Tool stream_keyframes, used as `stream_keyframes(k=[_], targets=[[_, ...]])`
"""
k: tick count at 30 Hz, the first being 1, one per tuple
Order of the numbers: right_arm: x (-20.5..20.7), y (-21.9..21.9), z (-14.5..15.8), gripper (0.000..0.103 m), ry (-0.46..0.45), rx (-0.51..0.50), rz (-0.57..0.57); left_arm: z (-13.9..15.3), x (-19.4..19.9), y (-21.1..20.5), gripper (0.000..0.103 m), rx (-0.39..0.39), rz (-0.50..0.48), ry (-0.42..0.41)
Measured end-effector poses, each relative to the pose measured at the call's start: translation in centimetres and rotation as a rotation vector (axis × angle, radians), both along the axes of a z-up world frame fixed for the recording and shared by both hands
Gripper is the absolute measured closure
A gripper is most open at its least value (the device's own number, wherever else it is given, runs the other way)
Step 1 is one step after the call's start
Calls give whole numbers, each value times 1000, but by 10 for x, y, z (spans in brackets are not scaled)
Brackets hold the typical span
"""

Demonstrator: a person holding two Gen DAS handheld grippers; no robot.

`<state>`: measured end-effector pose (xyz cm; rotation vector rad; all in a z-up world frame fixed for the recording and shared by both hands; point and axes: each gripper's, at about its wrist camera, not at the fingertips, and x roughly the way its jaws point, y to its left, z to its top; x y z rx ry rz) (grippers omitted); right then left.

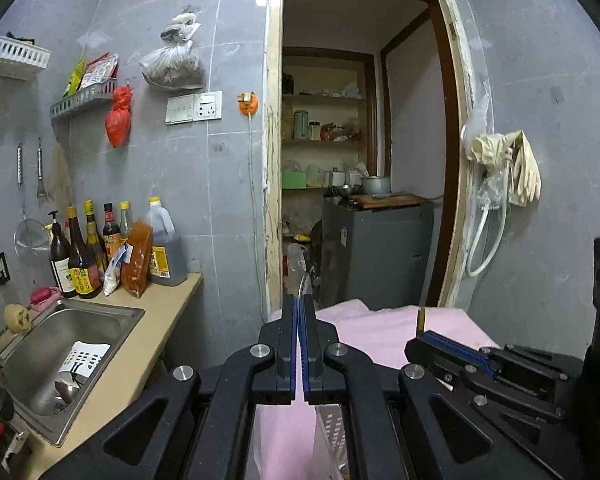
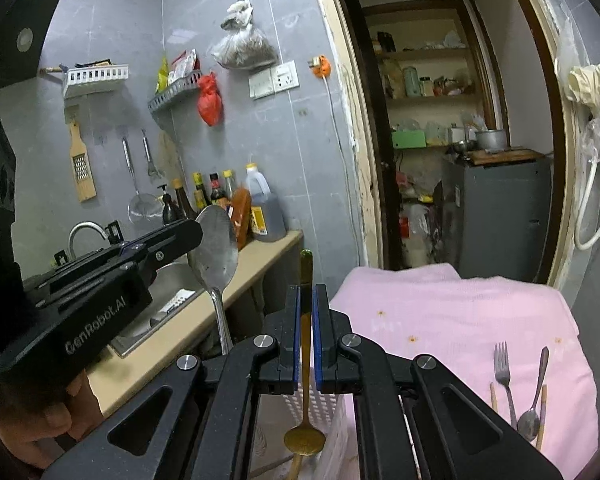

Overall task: Organize utensils
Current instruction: 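Lift both spoons and carry them over the white caddy, then open both tools to drop the spoons into the caddy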

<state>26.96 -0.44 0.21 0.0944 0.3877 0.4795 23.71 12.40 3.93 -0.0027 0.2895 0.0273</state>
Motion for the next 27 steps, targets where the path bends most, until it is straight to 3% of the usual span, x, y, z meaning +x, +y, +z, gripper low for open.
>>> stream_keyframes(k=[13,27], targets=[[0,-7,-23,98,64,2,18,-24,-6,-6,100,23,-17,62],[1,-17,-31,98,115,60,62,-32,-8,5,100,-75,-47,122]])
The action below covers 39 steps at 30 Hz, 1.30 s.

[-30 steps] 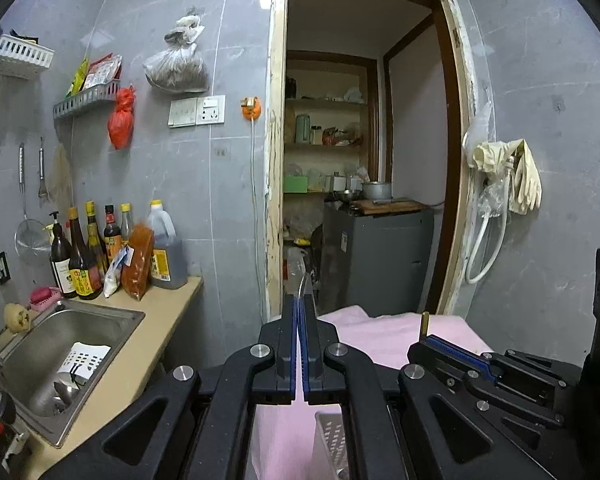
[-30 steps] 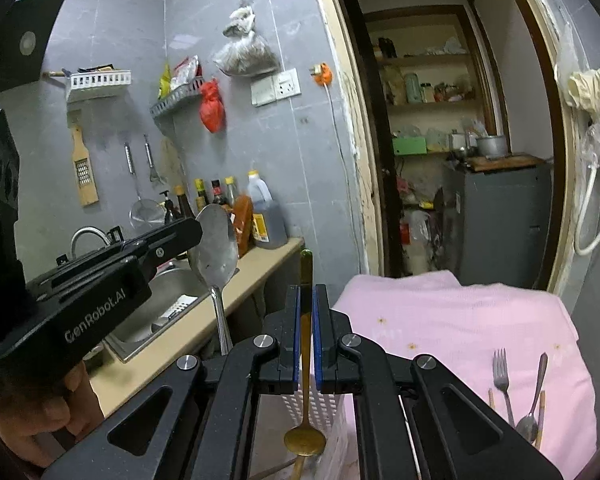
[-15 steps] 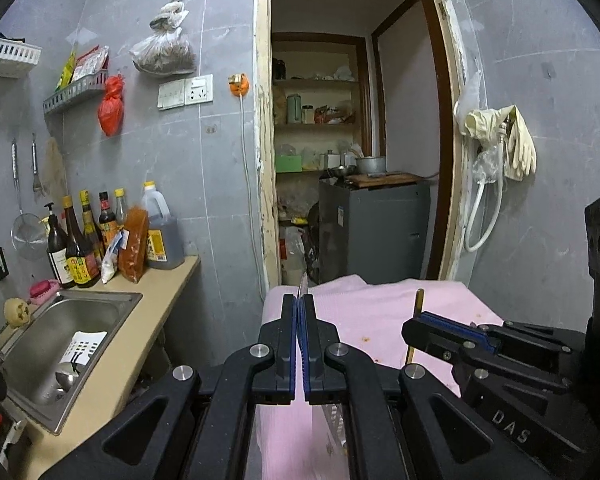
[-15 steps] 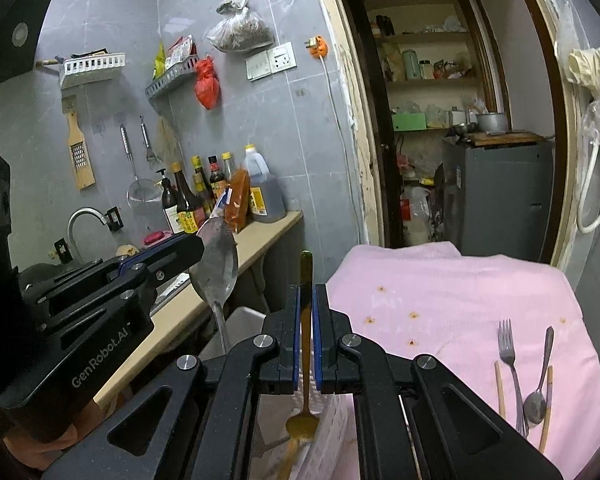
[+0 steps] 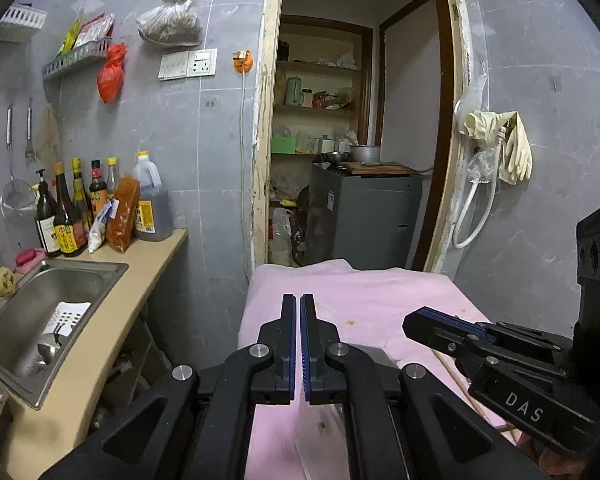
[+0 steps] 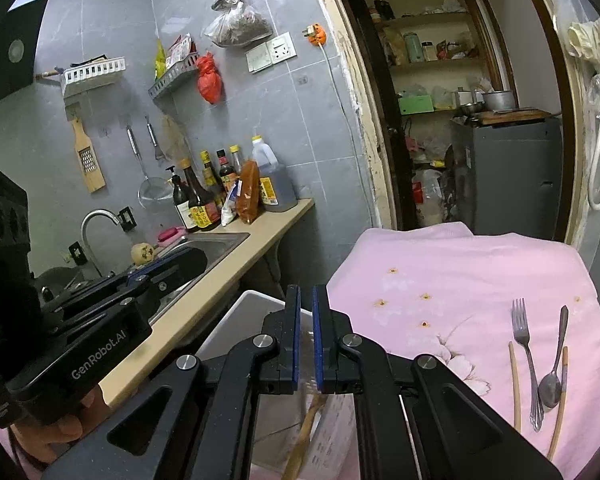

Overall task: Organize utensils
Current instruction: 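Open both tools to drop the spoons into the caddy, then move both tools down toward the remaining utensils on the pink cloth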

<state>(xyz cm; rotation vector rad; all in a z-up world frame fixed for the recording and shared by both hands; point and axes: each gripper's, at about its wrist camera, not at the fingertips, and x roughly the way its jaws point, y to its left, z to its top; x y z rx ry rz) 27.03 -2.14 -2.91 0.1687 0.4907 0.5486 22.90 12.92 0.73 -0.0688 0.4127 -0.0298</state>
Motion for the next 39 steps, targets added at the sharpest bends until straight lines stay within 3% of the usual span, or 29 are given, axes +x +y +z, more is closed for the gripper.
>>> stream_keyframes(k=[5,9,14,16,18,21,24,27,39], targets=[[-5,-13,6,93,-10,14,-30,3,-2,2,100,-43,-1,7],[-12,-35,15,69,-36,18,-82,9,-3,-6,100,-42,-7,7],[-22,-70,28,49,-73,-7,-170,19,-6,-24,97,-25,-18,5],[-27,-85,33,38,-83,-24,-209,23,-7,-35,82,-25,-26,-1],[-32,-104,39,24,-96,-40,-246,27,-11,-44,49,-29,-18,-16],[-38,-129,47,15,-111,-85,-310,32,-14,-60,41,-28,-27,-33],[-41,-147,51,12,-118,-151,-367,33,-14,-81,25,0,-15,-31],[-42,-167,53,6,-123,-221,-411,34,-17,-102,17,22,2,-38],[-36,-236,32,1,-141,-348,-408,5,-5,-182,10,89,10,37]])
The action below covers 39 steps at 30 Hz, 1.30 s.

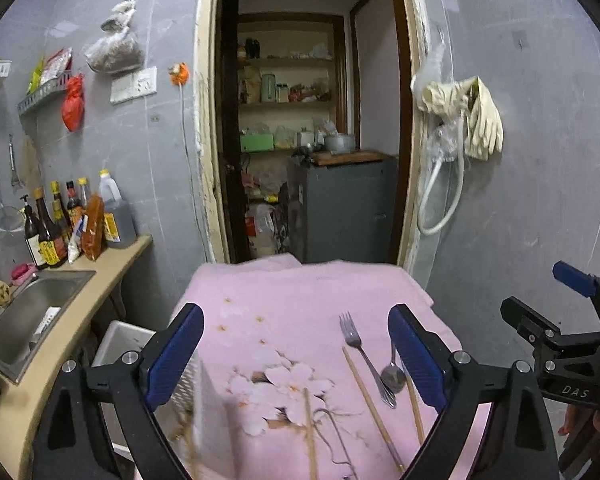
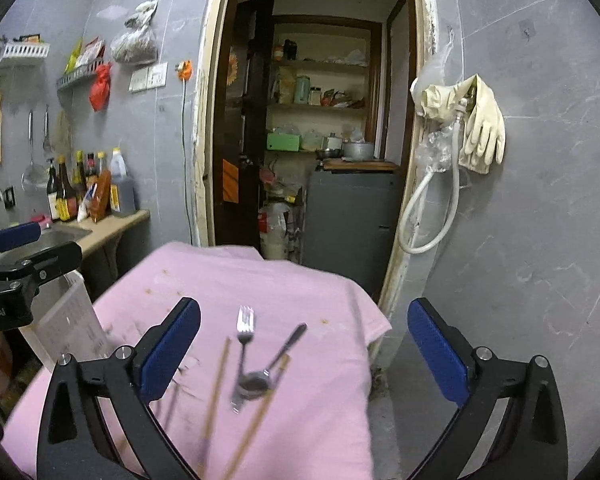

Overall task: Organize utensils
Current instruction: 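Move both tools down toward the remaining utensils on the pink cloth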

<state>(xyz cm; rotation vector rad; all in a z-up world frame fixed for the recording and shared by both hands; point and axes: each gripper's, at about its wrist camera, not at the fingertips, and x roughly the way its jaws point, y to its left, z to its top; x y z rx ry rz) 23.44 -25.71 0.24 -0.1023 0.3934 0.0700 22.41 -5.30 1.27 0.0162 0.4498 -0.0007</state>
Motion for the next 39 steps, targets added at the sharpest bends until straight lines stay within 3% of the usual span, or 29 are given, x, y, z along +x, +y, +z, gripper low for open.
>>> stream_keyframes(k=[12,22,25,30,33,39], targets=[[38,-37,-70,1,148,17,82,-66,37,-38,10,39,37,159],[69,-36,-134,1,330,110,183,-125,60,-28,10,9,110,326],[74,-32,-150,1,368,127,196,-138,62,-26,17,0,117,362],[82,-24,-165,3,420,159,215,-154,66,-22,39,-9,131,433],[86,-18,-167,16,434,168,231,-160,68,-18,48,-22,147,460],[95,-5,-174,27,470,186,240,-164,71,-11,59,-72,144,475]])
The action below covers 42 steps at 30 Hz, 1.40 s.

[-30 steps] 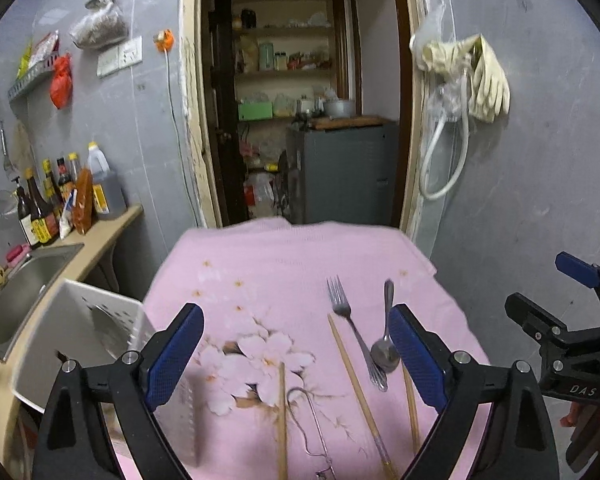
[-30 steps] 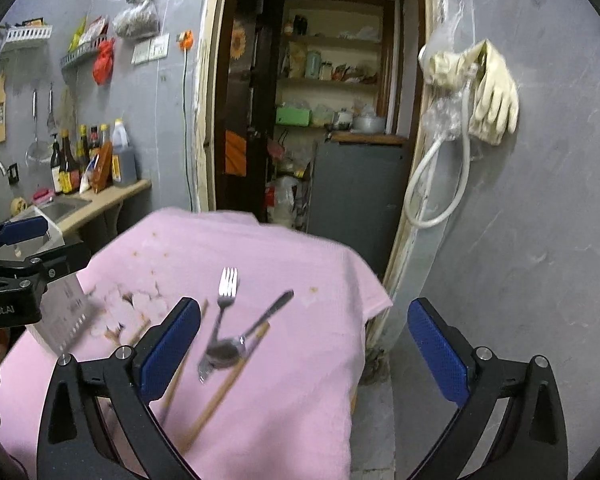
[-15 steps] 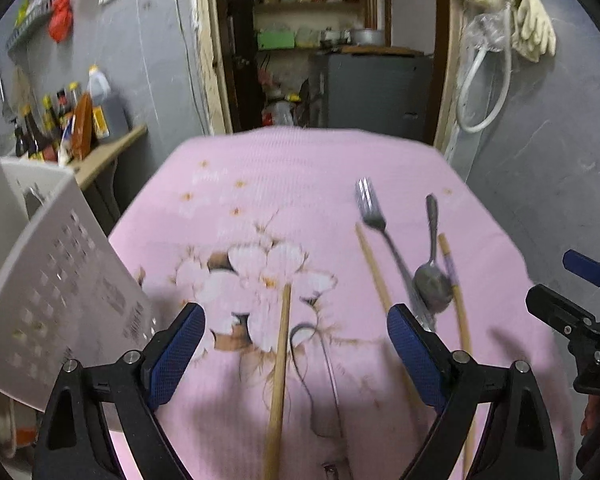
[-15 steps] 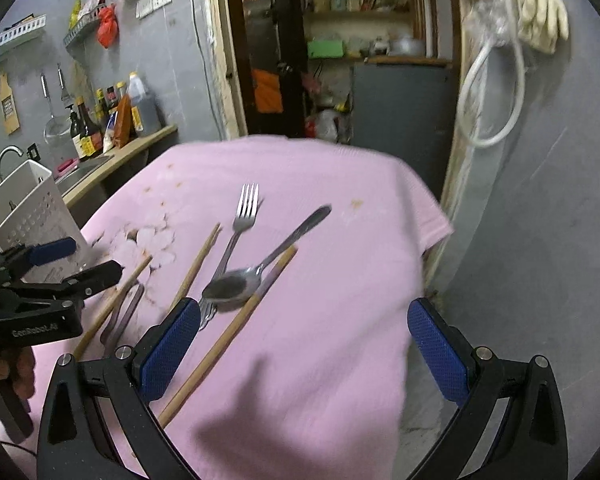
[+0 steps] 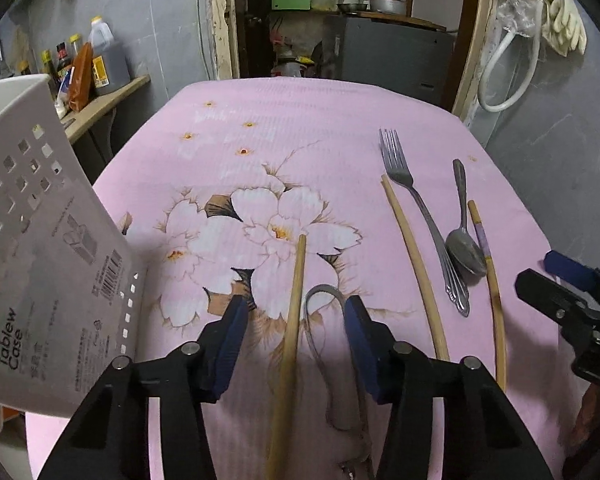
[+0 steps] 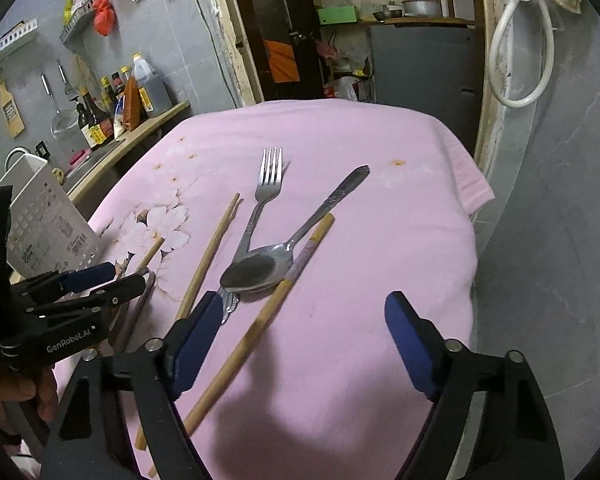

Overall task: Organize utensils
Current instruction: 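Move both tools down toward the remaining utensils on the pink cloth, then grasp the silver wire tong with the left tool while the right tool grasps a wooden chopstick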

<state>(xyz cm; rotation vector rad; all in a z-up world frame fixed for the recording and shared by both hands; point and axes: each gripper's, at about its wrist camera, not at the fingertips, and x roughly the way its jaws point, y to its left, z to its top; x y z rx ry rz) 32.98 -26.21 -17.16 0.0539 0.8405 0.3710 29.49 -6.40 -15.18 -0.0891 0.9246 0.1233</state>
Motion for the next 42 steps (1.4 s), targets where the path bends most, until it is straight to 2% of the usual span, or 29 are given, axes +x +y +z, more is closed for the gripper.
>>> stream_keyframes(k=[3,11,17,21,25,32,37,39,42], targets=[[2,3,-2,31,16,18,-9,1,2,1,68,-19,-7,3],[4,20,-8,40,57,36,2,3,-6,-5,69,-52,-13,28],[8,22,-13,60,93,35,1,2,-8,-5,69,-65,-17,37],[9,22,-18,67,115,7,-18,6,-9,-6,69,-86,-20,28],[7,29,-18,69,124,-39,-35,3,-11,-13,70,-89,-42,45],[3,33,-16,69,139,-67,-45,-4,-11,-7,73,-131,-6,52],[4,36,-15,72,159,-102,-56,-4,-8,-7,74,-129,-5,59],[7,34,-14,80,181,-97,-71,-4,-5,-9,79,-103,-5,72],[13,27,-14,92,249,-37,-104,-3,0,-10,80,-88,-9,89]])
